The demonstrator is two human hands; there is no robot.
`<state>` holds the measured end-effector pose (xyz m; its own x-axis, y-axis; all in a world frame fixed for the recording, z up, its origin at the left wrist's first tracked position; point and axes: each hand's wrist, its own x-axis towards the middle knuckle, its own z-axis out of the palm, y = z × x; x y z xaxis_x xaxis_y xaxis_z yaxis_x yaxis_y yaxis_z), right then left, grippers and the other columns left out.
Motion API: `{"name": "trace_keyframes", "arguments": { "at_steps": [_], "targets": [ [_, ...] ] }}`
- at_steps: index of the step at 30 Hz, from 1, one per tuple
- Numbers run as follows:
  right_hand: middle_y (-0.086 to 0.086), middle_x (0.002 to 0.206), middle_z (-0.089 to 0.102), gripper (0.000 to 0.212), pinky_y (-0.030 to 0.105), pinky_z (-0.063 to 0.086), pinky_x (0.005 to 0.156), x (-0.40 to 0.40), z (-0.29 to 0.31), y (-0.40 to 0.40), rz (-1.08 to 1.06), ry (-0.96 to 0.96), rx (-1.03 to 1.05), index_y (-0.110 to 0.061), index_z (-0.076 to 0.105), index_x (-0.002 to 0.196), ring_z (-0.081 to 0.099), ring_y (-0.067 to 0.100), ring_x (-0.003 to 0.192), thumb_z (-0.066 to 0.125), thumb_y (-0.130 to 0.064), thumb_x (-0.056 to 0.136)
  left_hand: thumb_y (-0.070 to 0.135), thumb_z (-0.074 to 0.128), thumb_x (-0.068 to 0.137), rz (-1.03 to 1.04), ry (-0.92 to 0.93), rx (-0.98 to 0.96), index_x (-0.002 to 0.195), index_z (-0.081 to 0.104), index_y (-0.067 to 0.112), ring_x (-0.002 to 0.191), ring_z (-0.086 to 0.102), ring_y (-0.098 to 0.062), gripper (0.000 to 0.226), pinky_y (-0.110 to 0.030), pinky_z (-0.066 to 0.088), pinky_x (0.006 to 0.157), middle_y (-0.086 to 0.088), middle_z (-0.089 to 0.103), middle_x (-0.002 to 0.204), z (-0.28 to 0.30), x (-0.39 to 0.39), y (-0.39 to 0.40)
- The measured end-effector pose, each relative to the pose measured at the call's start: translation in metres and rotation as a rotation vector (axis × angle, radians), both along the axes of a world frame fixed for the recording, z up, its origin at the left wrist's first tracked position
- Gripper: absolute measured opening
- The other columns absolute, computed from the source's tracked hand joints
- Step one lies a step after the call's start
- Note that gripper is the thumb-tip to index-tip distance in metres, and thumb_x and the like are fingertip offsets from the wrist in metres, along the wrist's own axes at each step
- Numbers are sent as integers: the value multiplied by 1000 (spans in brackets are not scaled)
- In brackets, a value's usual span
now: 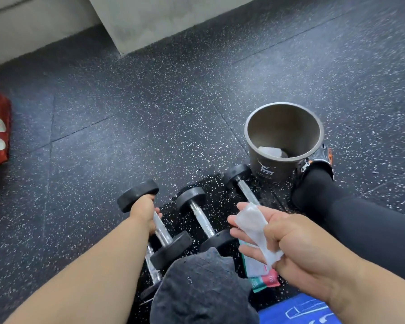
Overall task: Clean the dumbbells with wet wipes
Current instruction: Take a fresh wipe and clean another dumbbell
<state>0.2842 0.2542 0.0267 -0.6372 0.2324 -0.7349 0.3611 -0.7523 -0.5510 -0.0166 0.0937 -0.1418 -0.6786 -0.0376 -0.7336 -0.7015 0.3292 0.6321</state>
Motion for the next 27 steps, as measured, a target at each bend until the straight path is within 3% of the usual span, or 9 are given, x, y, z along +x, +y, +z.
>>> {"name": "trace_keyframes", "arguments": {
  "at_steps": [4, 7, 9, 13, 19, 21, 23, 25, 27],
  "targets": [
    [9, 114, 81, 74, 43, 54, 97, 2, 1, 2, 14, 6, 3, -14, 71, 127, 78, 21, 107, 25, 26, 84, 21, 54, 105, -22, -110, -52, 127, 61, 10, 78, 49, -21, 26, -35, 47, 69, -9, 52, 101, -59, 11, -2],
    [10, 115, 81, 76, 45, 55, 100, 0, -2, 3, 11, -11, 5, -16, 72, 127, 78, 23, 109, 26, 26, 83, 21, 51, 107, -30, -189, -81, 132, 60, 11, 86, 52, -23, 28, -41, 50, 83, -11, 55, 112, -92, 20, -5],
    [11, 115, 81, 75, 43, 57, 93, -3, -4, 2, 16, -32, 3, -15, 74, 126, 77, 25, 110, 27, 25, 82, 19, 48, 110, -16, -212, -96, 130, 55, 17, 92, 54, -26, 21, -43, 50, 97, -14, 55, 108, -104, 19, -5],
    [11, 112, 81, 69, 39, 58, 83, -9, -10, 0, 24, -84, -22, -13, 75, 122, 78, 27, 107, 29, 24, 87, 24, 48, 110, -40, -275, -142, 128, 51, 17, 107, 55, -30, 20, -43, 47, 98, -12, 56, 107, -128, 7, -9],
    [13, 112, 81, 69, 48, 56, 94, -15, -20, 0, 5, -161, 0, -12, 77, 119, 79, 30, 106, 29, 24, 86, 6, 41, 108, -163, -260, -262, 90, 51, 6, 105, 52, -34, 21, -51, 47, 110, -20, 53, 117, -153, 8, -14],
    [14, 112, 81, 71, 48, 57, 91, -15, -24, 0, -20, -188, 8, -13, 78, 120, 78, 30, 107, 28, 24, 85, 7, 40, 109, -218, -238, -283, 108, 57, -4, 108, 56, -39, 20, -54, 48, 110, -26, 55, 121, -146, 7, -9],
    [12, 111, 81, 73, 42, 55, 85, -15, -27, 0, -42, -211, 19, -15, 76, 121, 79, 29, 106, 27, 24, 84, 14, 43, 107, -209, -218, -271, 136, 54, -8, 123, 59, -49, 39, -57, 49, 109, -30, 58, 136, -159, -6, -14],
    [11, 110, 82, 73, 39, 55, 85, -14, -27, 2, -73, -225, 12, -15, 74, 123, 79, 26, 104, 25, 24, 85, 26, 57, 90, -236, -196, -301, 141, 59, 0, 122, 65, -49, 58, -57, 58, 95, -24, 62, 143, -226, -39, -39],
    [11, 110, 82, 74, 39, 56, 88, -13, -26, 2, -103, -219, -1, -13, 72, 124, 80, 24, 102, 23, 25, 84, 32, 61, 73, -94, -151, -316, 137, 63, 5, 106, 71, -42, 70, -56, 60, 87, -14, 67, 133, -233, -49, -49]
  ]
}}
